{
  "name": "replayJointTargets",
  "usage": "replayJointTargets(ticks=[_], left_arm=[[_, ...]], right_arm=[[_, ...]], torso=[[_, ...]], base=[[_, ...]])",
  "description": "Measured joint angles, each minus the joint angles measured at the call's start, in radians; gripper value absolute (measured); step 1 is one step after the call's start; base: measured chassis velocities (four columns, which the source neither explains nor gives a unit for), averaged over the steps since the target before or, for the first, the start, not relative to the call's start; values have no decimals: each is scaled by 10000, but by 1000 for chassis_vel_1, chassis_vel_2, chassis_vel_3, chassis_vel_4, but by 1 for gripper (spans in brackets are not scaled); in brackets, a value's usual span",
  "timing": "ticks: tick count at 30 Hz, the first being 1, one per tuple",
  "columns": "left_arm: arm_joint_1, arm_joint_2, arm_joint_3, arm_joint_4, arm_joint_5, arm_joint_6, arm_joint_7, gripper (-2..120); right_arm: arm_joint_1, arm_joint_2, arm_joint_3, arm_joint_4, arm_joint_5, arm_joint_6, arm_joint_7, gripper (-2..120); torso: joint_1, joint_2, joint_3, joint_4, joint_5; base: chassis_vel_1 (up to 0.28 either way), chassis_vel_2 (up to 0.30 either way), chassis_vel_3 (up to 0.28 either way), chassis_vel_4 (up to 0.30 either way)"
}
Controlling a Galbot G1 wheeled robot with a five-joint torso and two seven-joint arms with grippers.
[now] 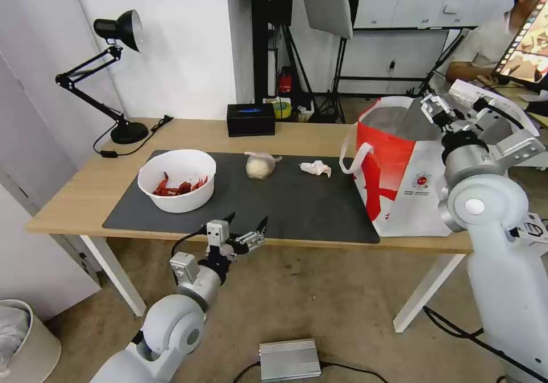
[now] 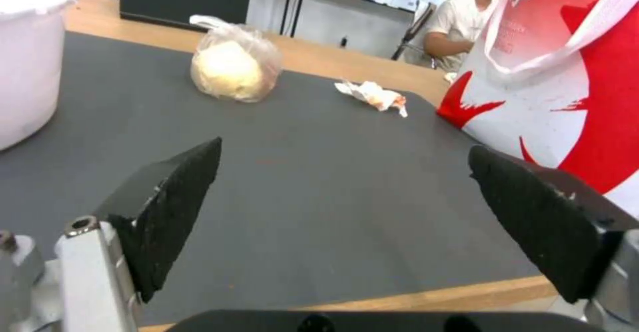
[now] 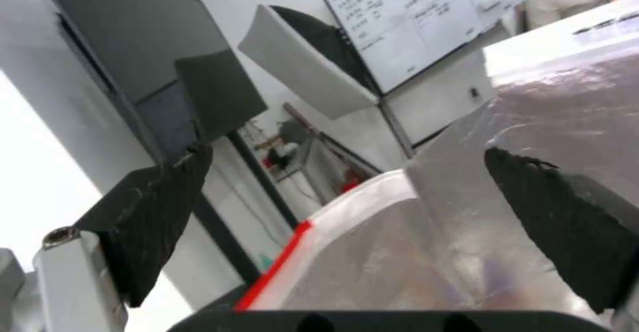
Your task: Pick up the trash from the table and place it into the takeout bag.
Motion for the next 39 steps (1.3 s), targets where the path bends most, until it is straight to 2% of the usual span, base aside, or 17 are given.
replayJointTargets(ticks=[2, 4, 8, 10, 11, 14, 15, 16, 18, 23, 28, 31, 39], left_arm=[[18, 1, -10, -12, 0, 0, 0, 100], [126, 18, -81, -51, -1, 1, 5, 100], [170, 44, -129, -58, 1, -6, 16, 100], [192, 117, -161, -59, 14, -154, 33, 100], [192, 117, -161, -59, 14, -154, 33, 100], [191, 232, -194, -65, 38, -215, 42, 100], [191, 326, -283, -68, 56, -233, 51, 100], [191, 326, -283, -68, 56, -233, 51, 100], [177, 538, -585, -53, 164, -346, 206, 100], [307, 800, -977, -3, 355, -526, 418, 100], [424, 877, -1217, 16, 582, -572, 522, 100], [728, 923, -1560, -112, 971, -324, 627, 100], [1196, 1052, -2324, 17, 1710, -269, 785, 100]], right_arm=[[-10, -9, 8, 42, 125, 21, -31, 100], [-167, -106, 50, 323, 671, 159, -482, 100], [-386, -220, 51, 570, 840, 235, -1021, 100], [-884, -444, 16, 1044, 877, 236, -2054, 100], [-884, -444, 16, 1044, 877, 236, -2054, 100], [-1693, -787, 44, 1521, 442, -91, -3369, 100], [-2253, -1045, 96, 1766, 47, -324, -4158, 100], [-2253, -1045, 96, 1766, 47, -324, -4158, 100], [-3013, -1424, 106, 2076, -763, -561, -5059, 100], [-4022, -1720, 98, 2294, -1786, -663, -5553, 100], [-5066, -1788, 98, 2543, -2763, -559, -5604, 100], [-6082, -1701, -34, 2681, -3804, -220, -5138, 100], [-7438, -1265, -241, 2632, -4683, 499, -4717, 100]], torso=[[0, 0, 0, 0, 0], [-1, 1, 0, 2, -1], [0, 1, 0, 2, 0], [0, 1, 0, 2, 0], [0, 1, 0, 2, 0], [0, 1, -1, 2, -1], [-1, 1, -2, 0, -2], [-1, 1, -2, 0, -2], [-2, 2, -1, -2, 0], [-1, 1, -1, 2, 0], [-1, 1, -1, -1, 0], [-2, 1, -2, 1, 0], [-1, 1, 0, 1, -1]], base=[[0, 0, 0, 0], [0, 0, 0, 0], [0, 0, 0, 0], [0, 0, 0, 0], [0, 0, 0, 0], [0, 0, 0, 0], [0, 0, 0, 0], [0, 0, 0, 0], [0, 0, 0, 0], [0, 0, 0, 0], [0, 0, 0, 0], [0, 0, 0, 0], [0, 0, 0, 0]])
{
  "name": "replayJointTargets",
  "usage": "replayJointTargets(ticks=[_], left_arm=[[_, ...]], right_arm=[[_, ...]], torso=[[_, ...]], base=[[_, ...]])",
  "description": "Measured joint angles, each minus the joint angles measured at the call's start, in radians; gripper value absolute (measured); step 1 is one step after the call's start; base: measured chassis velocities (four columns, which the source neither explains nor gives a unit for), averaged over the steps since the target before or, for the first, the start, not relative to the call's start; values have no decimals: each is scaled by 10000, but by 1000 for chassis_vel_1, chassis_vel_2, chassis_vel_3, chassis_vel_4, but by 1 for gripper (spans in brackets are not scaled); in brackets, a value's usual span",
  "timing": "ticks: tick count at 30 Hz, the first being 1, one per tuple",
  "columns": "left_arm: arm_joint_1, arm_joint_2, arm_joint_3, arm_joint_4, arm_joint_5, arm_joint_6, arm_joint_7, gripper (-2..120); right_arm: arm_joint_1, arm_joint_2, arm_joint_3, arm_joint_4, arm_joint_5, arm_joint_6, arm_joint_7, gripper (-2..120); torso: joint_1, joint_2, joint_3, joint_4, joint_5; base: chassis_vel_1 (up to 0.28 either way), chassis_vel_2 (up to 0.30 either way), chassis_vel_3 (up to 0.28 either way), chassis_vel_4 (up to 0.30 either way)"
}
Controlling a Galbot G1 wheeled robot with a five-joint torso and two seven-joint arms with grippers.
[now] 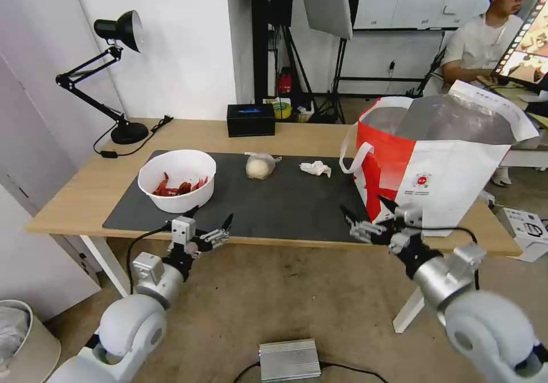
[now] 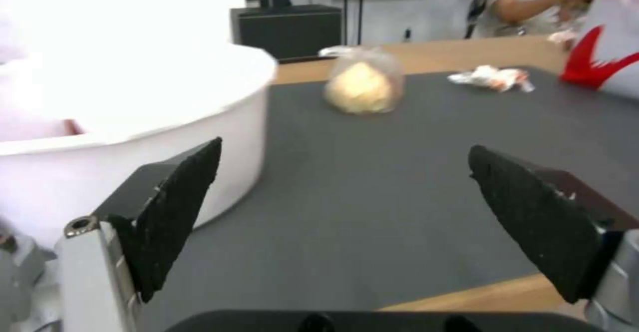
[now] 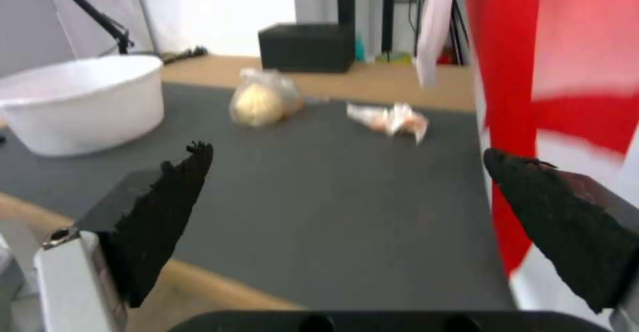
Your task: Pick up the trash from the table and place it into the takeout bag.
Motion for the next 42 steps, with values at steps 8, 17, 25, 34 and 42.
replayJointTargets(ticks=[8, 17, 25, 34, 42], left_arm=[[356, 37, -427, 114, 106, 1, 165, 100], [562, -42, -581, 147, 221, 11, 272, 100], [681, -54, -659, 180, 259, 27, 234, 100], [843, -35, -756, 148, 288, 0, 204, 100], [847, -103, -701, 102, 311, -5, 203, 100]], right_arm=[[-847, 315, -12, -195, -450, 736, 50, 100], [-1220, 513, -27, -368, -1015, 1254, 103, 100], [-1303, 625, -16, -397, -1078, 1305, 126, 100], [-1409, 714, 32, -346, -1144, 1301, 132, 100], [-1346, 805, 10, -314, -1171, 1268, 132, 100]], torso=[[0, 0, 0, 0, 0], [1, 1, -1, -1, 1], [0, 0, 0, 0, 0], [0, 0, 0, 0, 1], [0, 0, 0, 0, 1]], base=[[0, 0, 0, 0], [0, 0, 0, 0], [0, 0, 0, 0], [0, 0, 0, 0], [0, 0, 0, 0]])
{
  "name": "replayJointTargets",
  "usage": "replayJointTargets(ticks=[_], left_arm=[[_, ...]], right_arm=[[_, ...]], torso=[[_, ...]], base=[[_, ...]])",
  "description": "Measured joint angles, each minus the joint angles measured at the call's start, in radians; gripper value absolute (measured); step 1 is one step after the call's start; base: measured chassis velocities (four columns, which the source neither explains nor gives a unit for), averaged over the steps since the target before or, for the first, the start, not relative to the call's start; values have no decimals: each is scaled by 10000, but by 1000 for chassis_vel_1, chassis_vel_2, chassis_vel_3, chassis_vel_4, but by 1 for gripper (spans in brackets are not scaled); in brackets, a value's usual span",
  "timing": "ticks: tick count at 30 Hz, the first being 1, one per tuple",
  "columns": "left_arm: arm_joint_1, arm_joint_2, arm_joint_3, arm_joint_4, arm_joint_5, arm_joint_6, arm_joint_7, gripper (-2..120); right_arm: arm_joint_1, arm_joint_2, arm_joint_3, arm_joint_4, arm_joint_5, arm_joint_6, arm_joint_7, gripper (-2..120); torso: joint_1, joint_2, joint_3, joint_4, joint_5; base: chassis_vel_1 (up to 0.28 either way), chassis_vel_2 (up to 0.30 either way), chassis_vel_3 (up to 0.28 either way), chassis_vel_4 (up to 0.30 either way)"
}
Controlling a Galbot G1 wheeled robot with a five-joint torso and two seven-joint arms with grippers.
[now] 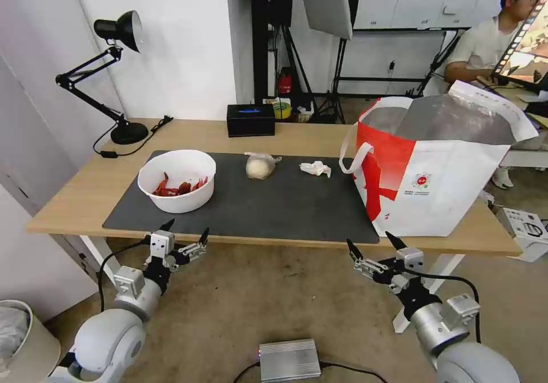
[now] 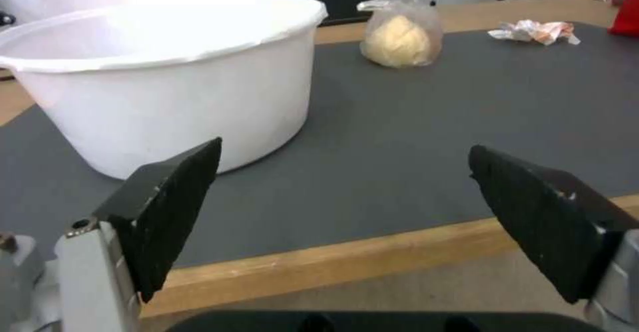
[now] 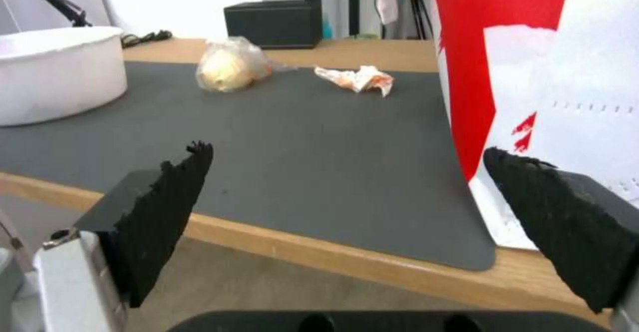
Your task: Pick up the trash from the table and place it into the takeout bag.
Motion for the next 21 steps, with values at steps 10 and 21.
replayJointTargets(ticks=[10, 21], left_arm=[[-308, 119, 287, 10, -15, 40, -36, 100], [-253, -64, 495, -124, 111, 225, -253, 100]], right_arm=[[1266, -145, -477, 172, 388, -604, 277, 100], [3962, -831, -1577, -604, 1818, -1657, 953, 100]], torso=[[0, 0, 0, -2, -1], [1, -2, 2, 1, 0]], base=[[0, 0, 0, 0], [0, 0, 0, 0]])
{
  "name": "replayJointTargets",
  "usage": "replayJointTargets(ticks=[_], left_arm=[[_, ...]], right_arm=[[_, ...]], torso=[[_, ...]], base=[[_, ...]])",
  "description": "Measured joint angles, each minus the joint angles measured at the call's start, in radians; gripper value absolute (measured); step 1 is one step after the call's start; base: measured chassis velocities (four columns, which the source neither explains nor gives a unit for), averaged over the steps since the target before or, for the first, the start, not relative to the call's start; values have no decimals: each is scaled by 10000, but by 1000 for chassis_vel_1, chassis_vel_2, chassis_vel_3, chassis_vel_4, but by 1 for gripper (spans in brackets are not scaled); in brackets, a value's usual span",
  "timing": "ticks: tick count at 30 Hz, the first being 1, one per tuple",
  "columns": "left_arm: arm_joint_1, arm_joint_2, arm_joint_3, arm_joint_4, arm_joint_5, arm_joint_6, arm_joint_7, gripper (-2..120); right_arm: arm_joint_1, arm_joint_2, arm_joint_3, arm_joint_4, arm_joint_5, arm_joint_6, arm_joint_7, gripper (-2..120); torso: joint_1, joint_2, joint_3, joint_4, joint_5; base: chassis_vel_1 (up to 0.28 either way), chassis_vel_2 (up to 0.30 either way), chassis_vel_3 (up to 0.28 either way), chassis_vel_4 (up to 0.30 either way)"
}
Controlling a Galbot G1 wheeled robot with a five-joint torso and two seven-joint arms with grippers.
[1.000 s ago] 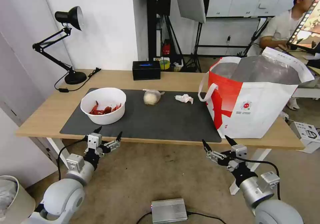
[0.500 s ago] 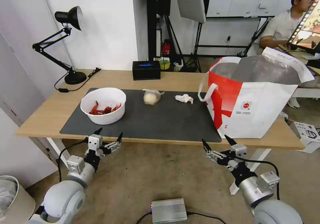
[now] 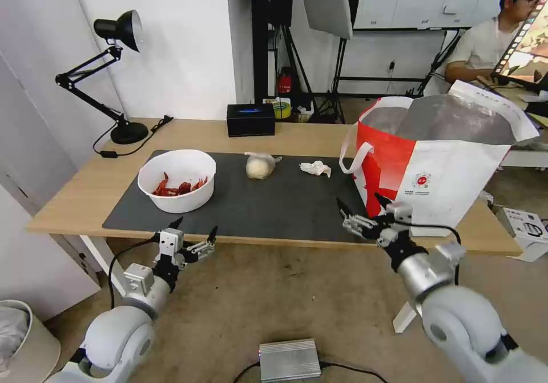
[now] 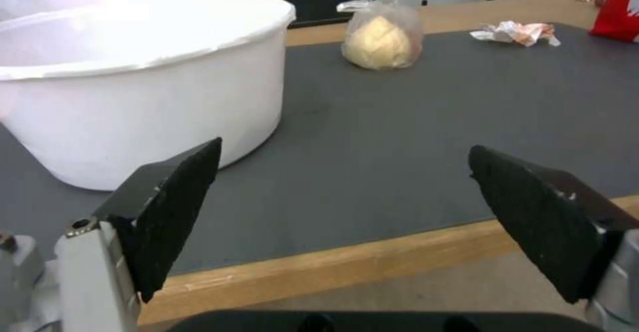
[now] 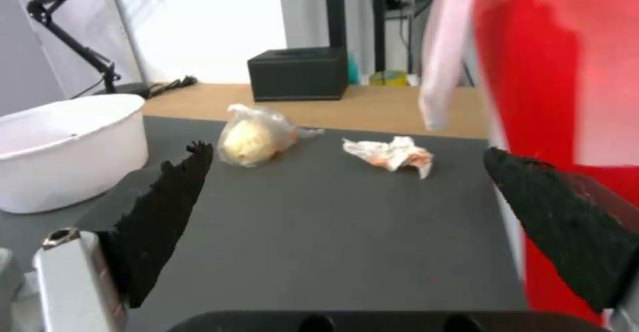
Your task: Pick up the trash from the table and place it into the takeout bag.
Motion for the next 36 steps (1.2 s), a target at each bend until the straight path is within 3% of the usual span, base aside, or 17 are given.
replayJointTargets(ticks=[21, 36], left_arm=[[-14, -181, 29, 51, 90, 79, -48, 100], [13, -207, -9, 167, 126, 87, -62, 100]], right_arm=[[3427, 251, -2166, -1824, 1051, -1351, 1068, 100], [5473, 1778, -3528, -3308, 1563, -2547, 3344, 100]], torso=[[0, 0, -1, 0, -2], [0, 1, -1, 0, -2]], base=[[0, 0, 0, 0], [0, 0, 0, 0]])
